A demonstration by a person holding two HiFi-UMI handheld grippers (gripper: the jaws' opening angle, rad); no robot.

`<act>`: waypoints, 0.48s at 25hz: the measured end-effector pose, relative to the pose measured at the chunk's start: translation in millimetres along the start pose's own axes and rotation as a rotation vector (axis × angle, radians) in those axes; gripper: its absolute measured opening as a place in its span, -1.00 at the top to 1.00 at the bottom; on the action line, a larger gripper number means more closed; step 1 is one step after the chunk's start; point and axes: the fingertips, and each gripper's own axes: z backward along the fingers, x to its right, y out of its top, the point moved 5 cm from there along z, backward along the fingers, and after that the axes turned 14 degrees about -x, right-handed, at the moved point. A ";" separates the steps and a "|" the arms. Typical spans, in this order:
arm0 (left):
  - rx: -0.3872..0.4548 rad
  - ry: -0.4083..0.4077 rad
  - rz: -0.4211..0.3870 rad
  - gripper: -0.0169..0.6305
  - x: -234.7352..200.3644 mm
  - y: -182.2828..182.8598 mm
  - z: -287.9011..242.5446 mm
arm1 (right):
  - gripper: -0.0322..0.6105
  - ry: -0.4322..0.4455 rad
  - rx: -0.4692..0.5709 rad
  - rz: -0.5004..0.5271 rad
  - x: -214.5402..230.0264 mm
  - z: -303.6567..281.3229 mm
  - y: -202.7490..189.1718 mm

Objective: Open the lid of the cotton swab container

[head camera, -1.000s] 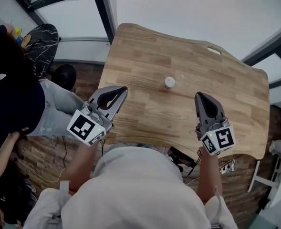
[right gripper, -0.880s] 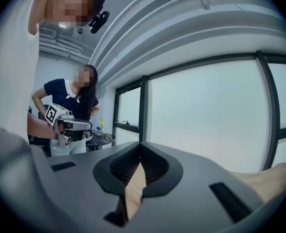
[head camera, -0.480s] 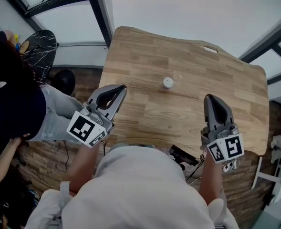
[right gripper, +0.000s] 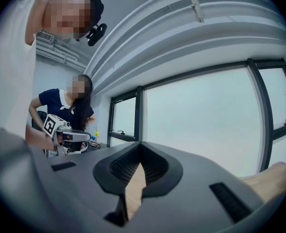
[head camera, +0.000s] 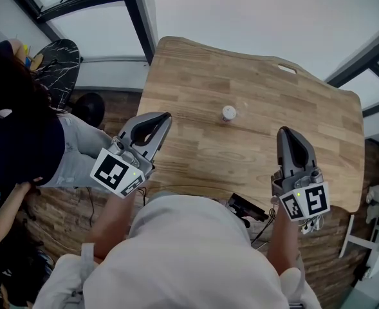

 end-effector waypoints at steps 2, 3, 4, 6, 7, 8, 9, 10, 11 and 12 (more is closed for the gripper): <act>-0.003 0.002 0.004 0.91 -2.1 -0.5 -0.1 | 0.84 0.001 -0.003 0.001 0.9 -2.8 -0.1; -0.003 0.004 0.005 0.91 -3.4 -0.7 -0.2 | 0.84 0.002 -0.006 0.005 1.2 -4.7 -0.3; -0.003 0.006 0.006 0.91 -4.7 -0.8 -0.6 | 0.84 0.003 -0.010 0.012 1.4 -6.9 -0.8; -0.004 0.009 0.008 0.91 -6.7 -1.3 -2.2 | 0.84 0.003 -0.022 0.029 1.9 -11.3 -2.9; -0.005 0.009 0.009 0.91 -7.6 -1.8 -3.4 | 0.84 0.002 -0.028 0.034 2.3 -13.4 -4.3; -0.007 0.008 0.009 0.91 -8.4 -2.3 -4.7 | 0.84 0.002 -0.033 0.034 2.7 -15.3 -5.5; -0.009 0.007 0.010 0.91 -9.1 -3.1 -5.9 | 0.84 0.002 -0.037 0.033 2.9 -16.9 -6.5; -0.012 0.005 0.011 0.91 -9.8 -3.9 -7.1 | 0.84 0.003 -0.039 0.031 3.2 -18.2 -7.2; -0.014 0.004 0.012 0.91 -10.4 -4.5 -8.3 | 0.84 0.004 -0.041 0.030 3.6 -19.3 -7.5; -0.015 0.003 0.014 0.91 -11.0 -4.7 -9.4 | 0.84 0.004 -0.042 0.029 4.3 -20.3 -7.7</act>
